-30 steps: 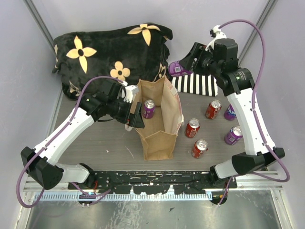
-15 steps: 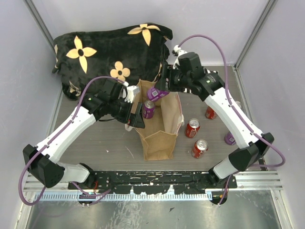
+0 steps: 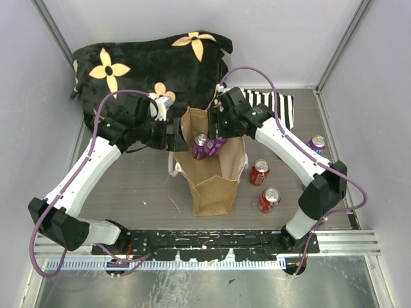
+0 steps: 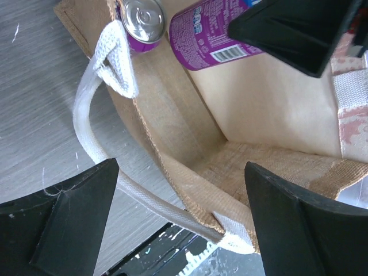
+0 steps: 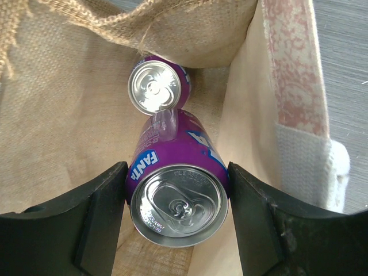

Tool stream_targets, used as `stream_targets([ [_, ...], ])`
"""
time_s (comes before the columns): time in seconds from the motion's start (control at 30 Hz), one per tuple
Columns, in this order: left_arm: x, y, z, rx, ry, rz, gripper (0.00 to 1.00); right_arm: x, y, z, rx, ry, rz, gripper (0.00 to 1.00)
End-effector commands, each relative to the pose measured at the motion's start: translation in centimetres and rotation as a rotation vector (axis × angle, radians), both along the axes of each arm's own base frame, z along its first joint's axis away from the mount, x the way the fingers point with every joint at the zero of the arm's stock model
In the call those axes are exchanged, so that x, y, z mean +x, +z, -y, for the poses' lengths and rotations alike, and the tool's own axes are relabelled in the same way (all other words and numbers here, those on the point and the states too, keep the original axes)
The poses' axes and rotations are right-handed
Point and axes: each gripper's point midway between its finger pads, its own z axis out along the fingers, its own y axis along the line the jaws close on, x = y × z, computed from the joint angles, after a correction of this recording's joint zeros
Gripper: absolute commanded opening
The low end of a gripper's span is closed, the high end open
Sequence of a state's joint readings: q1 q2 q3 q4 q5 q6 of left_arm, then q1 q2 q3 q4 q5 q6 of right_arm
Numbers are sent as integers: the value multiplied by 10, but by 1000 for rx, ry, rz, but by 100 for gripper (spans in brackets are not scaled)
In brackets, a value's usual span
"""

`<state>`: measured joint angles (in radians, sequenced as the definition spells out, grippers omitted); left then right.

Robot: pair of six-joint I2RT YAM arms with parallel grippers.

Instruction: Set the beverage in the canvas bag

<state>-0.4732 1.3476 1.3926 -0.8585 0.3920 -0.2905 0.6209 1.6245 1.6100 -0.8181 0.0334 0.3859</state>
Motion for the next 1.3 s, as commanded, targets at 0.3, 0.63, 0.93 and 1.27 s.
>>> stream_targets([
  [0.3,14,8,4,-38,35,30,98,23,6,-13,-52,22,109,1],
  [0.63,15,3,5,-41,33,16,98,30,-16,-10,-113,8,100,1],
  [0.93,14,3,6,-45,24,12,98,44,-49,-15,-157,-3,84,1],
  [1.27,9,1,4,-41,17,10,98,45,-97,-14,-221,7,33,1],
])
